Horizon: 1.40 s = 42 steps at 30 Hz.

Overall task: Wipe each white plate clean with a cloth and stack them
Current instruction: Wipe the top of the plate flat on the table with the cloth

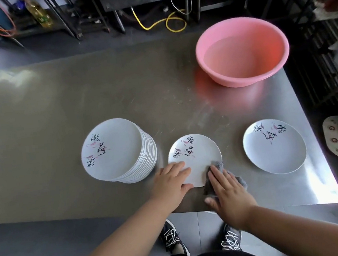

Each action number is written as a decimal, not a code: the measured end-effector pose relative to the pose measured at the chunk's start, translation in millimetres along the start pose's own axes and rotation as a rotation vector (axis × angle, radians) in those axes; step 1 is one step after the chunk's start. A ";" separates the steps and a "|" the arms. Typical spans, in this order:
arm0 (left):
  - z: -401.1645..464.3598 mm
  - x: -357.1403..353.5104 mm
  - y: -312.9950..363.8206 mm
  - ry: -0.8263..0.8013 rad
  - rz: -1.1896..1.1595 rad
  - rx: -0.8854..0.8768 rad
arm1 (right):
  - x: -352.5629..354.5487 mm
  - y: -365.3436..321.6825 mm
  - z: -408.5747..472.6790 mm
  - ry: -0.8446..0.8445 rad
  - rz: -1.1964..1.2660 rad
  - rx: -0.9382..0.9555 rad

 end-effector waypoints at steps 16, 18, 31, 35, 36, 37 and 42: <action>-12.3 -9.0 0.8 0.106 0.022 0.093 | 21.5 12.7 8.5 0.062 -0.136 0.131; -14.0 -5.2 -7.5 0.095 0.048 0.073 | 37.9 30.2 31.0 0.040 -0.103 0.098; -15.1 -12.1 -0.1 0.125 0.020 0.058 | 18.0 3.9 18.8 0.034 0.042 -0.005; -13.0 -13.8 0.7 0.160 0.002 0.110 | 44.1 19.5 42.2 0.115 0.031 -0.032; -12.6 -14.3 0.6 0.163 -0.012 0.126 | 38.4 12.6 36.3 0.094 0.003 -0.030; -12.0 -15.3 1.2 0.158 -0.022 0.136 | 27.9 3.3 26.3 0.066 -0.035 -0.017; -13.1 -13.9 2.9 0.146 -0.056 0.128 | 8.4 0.1 7.7 0.007 -0.045 0.068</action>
Point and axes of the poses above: each hand's wrist, its own z-axis towards the middle knuckle, its own x-axis out of the back of the hand, y = z × x, the point moved 10 cm from there along z, towards the middle knuckle, and after that the axes turned 6 degrees about -z, right-handed, at the moved point
